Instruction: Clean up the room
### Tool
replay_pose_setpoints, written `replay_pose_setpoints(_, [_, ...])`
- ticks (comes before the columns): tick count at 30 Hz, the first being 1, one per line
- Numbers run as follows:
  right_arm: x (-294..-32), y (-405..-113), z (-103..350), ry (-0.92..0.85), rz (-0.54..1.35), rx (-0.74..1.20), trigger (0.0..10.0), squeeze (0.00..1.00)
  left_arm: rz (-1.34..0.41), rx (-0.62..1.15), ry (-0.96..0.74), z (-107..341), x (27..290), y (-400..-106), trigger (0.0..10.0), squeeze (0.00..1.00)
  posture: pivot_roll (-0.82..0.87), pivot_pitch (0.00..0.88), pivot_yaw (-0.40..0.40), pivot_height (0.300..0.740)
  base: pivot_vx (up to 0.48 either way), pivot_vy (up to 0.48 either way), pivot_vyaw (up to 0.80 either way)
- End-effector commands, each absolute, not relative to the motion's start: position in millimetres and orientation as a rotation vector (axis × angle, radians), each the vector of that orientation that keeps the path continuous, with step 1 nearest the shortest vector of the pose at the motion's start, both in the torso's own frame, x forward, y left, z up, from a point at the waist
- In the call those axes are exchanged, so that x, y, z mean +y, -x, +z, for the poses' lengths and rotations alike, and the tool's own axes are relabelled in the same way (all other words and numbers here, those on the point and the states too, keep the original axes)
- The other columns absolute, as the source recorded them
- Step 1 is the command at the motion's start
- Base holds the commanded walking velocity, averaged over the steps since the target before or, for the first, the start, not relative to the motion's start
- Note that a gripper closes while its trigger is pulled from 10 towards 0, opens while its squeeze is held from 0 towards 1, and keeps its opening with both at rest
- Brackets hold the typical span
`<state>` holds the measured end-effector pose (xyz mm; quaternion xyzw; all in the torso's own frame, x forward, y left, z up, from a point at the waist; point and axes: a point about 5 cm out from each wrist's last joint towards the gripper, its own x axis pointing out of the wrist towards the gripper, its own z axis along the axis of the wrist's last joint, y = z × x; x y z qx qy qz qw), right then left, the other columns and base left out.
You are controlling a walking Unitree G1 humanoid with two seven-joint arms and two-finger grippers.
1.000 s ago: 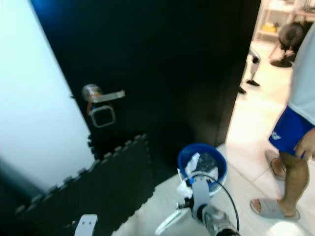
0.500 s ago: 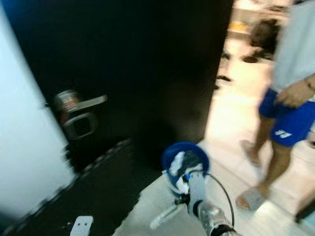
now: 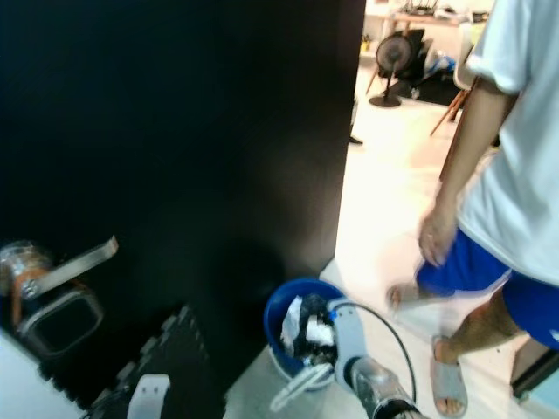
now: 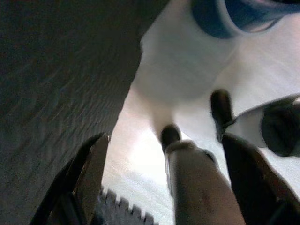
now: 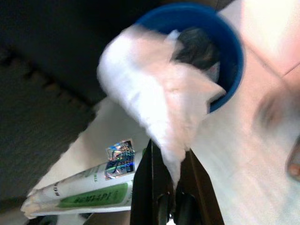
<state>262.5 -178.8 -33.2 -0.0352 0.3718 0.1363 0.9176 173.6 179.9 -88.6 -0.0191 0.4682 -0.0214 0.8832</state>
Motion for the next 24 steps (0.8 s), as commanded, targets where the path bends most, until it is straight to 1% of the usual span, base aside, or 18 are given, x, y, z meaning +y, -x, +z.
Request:
replay_pose_setpoints(1, [-167, -271, -28, 0.083, 0.301, 0.744, 10.0, 0.00, -0.041, 1.006, 0.029, -92, 184, -166, 10.0, 0.00, -0.05, 0.005, 0.009, 0.740, 0.416, 0.000, 0.00])
replay_pose_setpoints(2, [-167, -271, -28, 0.083, 0.301, 0.744, 10.0, 0.00, -0.041, 1.006, 0.029, -92, 184, -166, 10.0, 0.00, -0.05, 0.005, 0.009, 0.740, 0.416, 0.000, 0.00])
replay_pose_setpoints(3, [-167, -277, -23, 0.092, 0.285, 0.728, 10.0, 0.00, -0.037, 0.997, 0.032, -91, 184, -167, 10.0, 0.00, -0.05, 0.006, 0.009, 0.740, 0.000, 0.000, 0.00])
replay_pose_setpoints(4, [-167, -277, -23, 0.092, 0.285, 0.728, 10.0, 0.00, -0.037, 0.997, 0.032, -91, 184, -167, 10.0, 0.00, -0.05, 0.006, 0.009, 0.740, 0.000, 0.000, 0.00])
replay_pose_setpoints(5, [-165, -285, -17, 0.106, 0.279, 0.705, 10.0, 0.00, -0.035, 0.997, 0.047, -91, 184, -167, 10.0, 0.00, -0.05, 0.007, 0.008, 0.740, 0.000, 0.000, 0.00])
replay_pose_setpoints(6, [-162, -291, -11, 0.117, 0.281, 0.682, 10.0, 0.00, -0.038, 1.000, 0.055, -92, 183, -166, 10.0, 0.00, -0.05, 0.007, 0.005, 0.740, 0.000, -0.274, 0.00])
replay_pose_setpoints(8, [-160, -295, -8, 0.124, 0.285, 0.668, 10.0, 0.00, -0.041, 1.002, 0.060, -92, 183, -166, 10.0, 0.00, -0.05, 0.007, 0.005, 0.740, 0.000, -0.274, 0.00])
replay_pose_setpoints(13, [-154, -300, -4, 0.147, 0.308, 0.649, 10.0, 0.00, -0.061, 1.007, 0.055, -92, 182, -166, 10.0, 0.00, -0.05, 0.011, 0.005, 0.740, 0.000, -0.397, 0.00])
replay_pose_setpoints(14, [-151, -300, -3, 0.155, 0.317, 0.644, 10.0, 0.00, -0.056, 1.002, 0.075, -92, 180, -167, 10.0, 0.00, -0.05, 0.016, 0.003, 0.740, 0.000, -0.431, 0.00])
replay_pose_setpoints(17, [-143, -303, -1, 0.163, 0.344, 0.632, 10.0, 0.00, -0.031, 0.975, 0.147, -90, 176, -171, 10.0, 0.00, -0.04, 0.023, 0.000, 0.740, 0.000, 0.000, 0.00])
replay_pose_setpoints(24, [-126, -308, 4, 0.227, 0.408, 0.616, 10.0, 0.00, -0.034, 0.954, 0.192, -89, 172, -173, 10.0, 0.00, -0.03, 0.038, -0.014, 0.740, 0.000, 0.000, 0.00])
